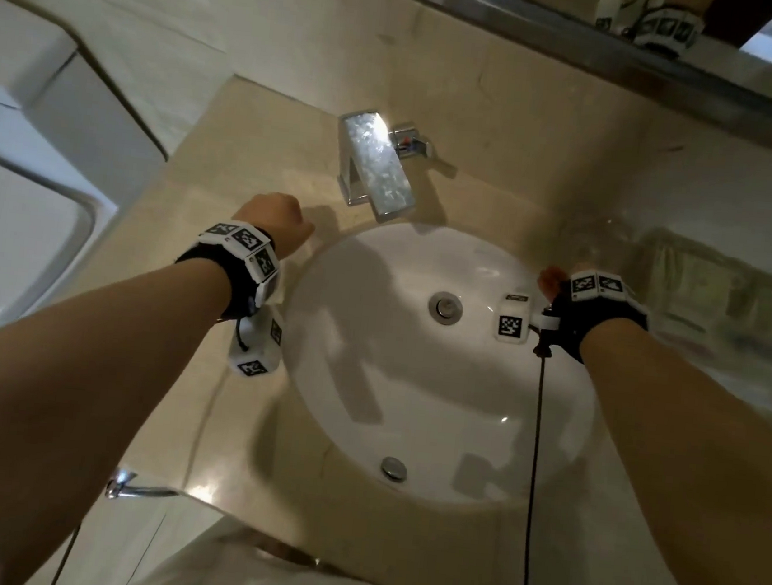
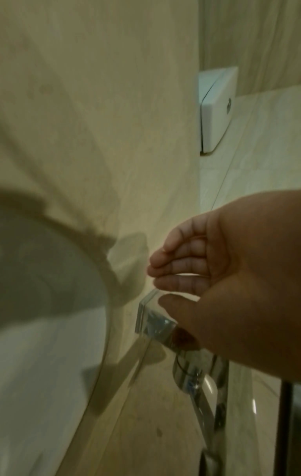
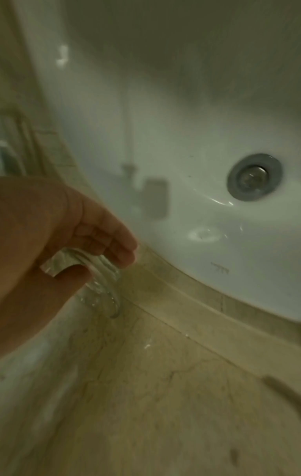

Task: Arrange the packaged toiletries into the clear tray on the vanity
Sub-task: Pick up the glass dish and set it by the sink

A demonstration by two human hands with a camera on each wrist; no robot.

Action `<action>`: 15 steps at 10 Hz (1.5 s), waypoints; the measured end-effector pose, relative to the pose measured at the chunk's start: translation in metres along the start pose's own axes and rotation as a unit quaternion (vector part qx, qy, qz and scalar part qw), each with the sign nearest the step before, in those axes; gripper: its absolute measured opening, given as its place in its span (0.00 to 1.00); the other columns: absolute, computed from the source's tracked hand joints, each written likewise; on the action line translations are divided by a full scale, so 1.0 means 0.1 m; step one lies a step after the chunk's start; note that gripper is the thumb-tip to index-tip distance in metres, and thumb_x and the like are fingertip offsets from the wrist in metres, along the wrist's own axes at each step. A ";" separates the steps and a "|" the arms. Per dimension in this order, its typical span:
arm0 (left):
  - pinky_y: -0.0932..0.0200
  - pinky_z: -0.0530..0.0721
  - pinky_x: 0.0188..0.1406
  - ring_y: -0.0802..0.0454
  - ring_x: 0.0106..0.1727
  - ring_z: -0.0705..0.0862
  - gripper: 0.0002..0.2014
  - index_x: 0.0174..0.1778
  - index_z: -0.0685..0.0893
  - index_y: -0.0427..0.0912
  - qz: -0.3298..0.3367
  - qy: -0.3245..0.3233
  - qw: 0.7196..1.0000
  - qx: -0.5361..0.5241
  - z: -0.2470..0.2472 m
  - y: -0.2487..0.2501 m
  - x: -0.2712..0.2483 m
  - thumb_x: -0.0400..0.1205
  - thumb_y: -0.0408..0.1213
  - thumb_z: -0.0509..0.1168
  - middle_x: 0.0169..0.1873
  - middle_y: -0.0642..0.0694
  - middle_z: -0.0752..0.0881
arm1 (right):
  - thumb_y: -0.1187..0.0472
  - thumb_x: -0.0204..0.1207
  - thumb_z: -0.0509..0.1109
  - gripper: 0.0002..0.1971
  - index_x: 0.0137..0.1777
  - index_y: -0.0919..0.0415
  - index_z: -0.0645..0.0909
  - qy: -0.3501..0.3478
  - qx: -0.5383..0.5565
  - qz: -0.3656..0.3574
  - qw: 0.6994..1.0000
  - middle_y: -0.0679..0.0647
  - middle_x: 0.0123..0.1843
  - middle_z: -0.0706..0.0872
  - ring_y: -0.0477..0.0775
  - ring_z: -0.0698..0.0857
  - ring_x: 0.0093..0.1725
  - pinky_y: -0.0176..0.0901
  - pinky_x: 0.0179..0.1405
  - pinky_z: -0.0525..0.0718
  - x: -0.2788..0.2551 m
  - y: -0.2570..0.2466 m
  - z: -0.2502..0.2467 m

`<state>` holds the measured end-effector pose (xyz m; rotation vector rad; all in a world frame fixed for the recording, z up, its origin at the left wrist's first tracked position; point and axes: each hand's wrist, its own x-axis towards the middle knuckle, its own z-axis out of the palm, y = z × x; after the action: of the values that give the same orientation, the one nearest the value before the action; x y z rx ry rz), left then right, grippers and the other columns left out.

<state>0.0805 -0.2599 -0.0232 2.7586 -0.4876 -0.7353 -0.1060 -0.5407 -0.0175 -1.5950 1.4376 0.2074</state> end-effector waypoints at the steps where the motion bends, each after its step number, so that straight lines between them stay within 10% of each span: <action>1: 0.52 0.72 0.40 0.42 0.39 0.74 0.09 0.40 0.76 0.37 -0.049 0.016 0.999 0.010 -0.01 -0.20 -0.09 0.81 0.40 0.61 0.39 0.38 0.76 | 0.65 0.86 0.53 0.21 0.77 0.70 0.63 -0.009 0.057 0.018 0.998 0.65 0.78 0.68 0.61 0.72 0.76 0.44 0.69 0.76 0.06 -0.01 0.02; 2: 0.52 0.73 0.42 0.41 0.41 0.75 0.10 0.48 0.80 0.32 -0.089 0.031 0.996 -0.003 -0.03 -0.40 -0.18 0.80 0.37 0.61 0.42 0.36 0.78 | 0.49 0.80 0.62 0.26 0.76 0.56 0.68 0.038 -0.139 -0.053 0.988 0.60 0.78 0.67 0.62 0.70 0.76 0.48 0.74 0.70 0.03 0.08 0.07; 4: 0.45 0.78 0.52 0.34 0.56 0.78 0.17 0.61 0.75 0.32 -0.155 0.052 0.986 0.009 0.00 -0.69 -0.40 0.80 0.39 0.61 0.60 0.30 0.78 | 0.62 0.80 0.64 0.26 0.76 0.68 0.65 -0.068 0.109 -0.030 0.991 0.57 0.64 0.76 0.57 0.78 0.67 0.46 0.70 0.77 -0.07 -0.02 0.26; 6: 0.35 0.65 0.75 0.30 0.79 0.59 0.28 0.79 0.57 0.37 -0.264 0.016 0.963 0.058 0.10 -0.97 -0.79 0.84 0.39 0.57 0.79 0.33 0.57 | 0.66 0.85 0.55 0.20 0.75 0.73 0.69 -0.094 0.186 -0.013 0.978 0.54 0.26 0.76 0.46 0.78 0.22 0.35 0.28 0.76 -0.20 -0.15 0.68; 8: 0.37 0.75 0.68 0.28 0.68 0.74 0.24 0.72 0.68 0.35 -0.278 0.023 0.959 0.047 0.33 -1.31 -0.99 0.81 0.38 0.62 0.69 0.30 0.72 | 0.68 0.83 0.55 0.16 0.67 0.76 0.74 -0.098 0.135 -0.022 0.986 0.60 0.26 0.81 0.53 0.79 0.28 0.43 0.34 0.86 -0.45 -0.13 1.04; 9: 0.34 0.80 0.59 0.30 0.60 0.77 0.20 0.67 0.68 0.40 -0.272 0.020 0.961 0.042 0.40 -1.43 -1.07 0.80 0.37 0.61 0.61 0.33 0.74 | 0.68 0.82 0.58 0.16 0.67 0.74 0.76 -0.112 0.106 -0.020 0.988 0.60 0.28 0.81 0.53 0.80 0.27 0.37 0.14 0.81 -0.45 -0.12 1.18; 11: 0.40 0.81 0.52 0.28 0.57 0.80 0.20 0.66 0.71 0.38 -0.244 0.023 0.970 -0.006 0.42 -1.44 -1.16 0.78 0.36 0.63 0.61 0.30 0.75 | 0.74 0.82 0.53 0.17 0.68 0.76 0.74 -0.130 0.081 -0.033 0.988 0.63 0.30 0.76 0.55 0.75 0.26 0.32 0.08 0.75 -0.56 -0.10 1.30; 15: 0.52 0.77 0.46 0.38 0.52 0.82 0.19 0.61 0.79 0.41 -0.035 0.041 0.994 -0.090 0.17 -0.31 -0.86 0.76 0.44 0.69 0.55 0.35 0.85 | 0.70 0.84 0.52 0.18 0.70 0.78 0.72 -0.144 0.052 -0.052 0.987 0.60 0.28 0.79 0.52 0.80 0.25 0.34 0.11 0.78 -0.70 -0.09 1.10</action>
<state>0.0088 -0.2015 -0.0098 2.6354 -0.2935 -0.6448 -0.0703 -0.4151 -0.0258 -1.4834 1.1234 0.2851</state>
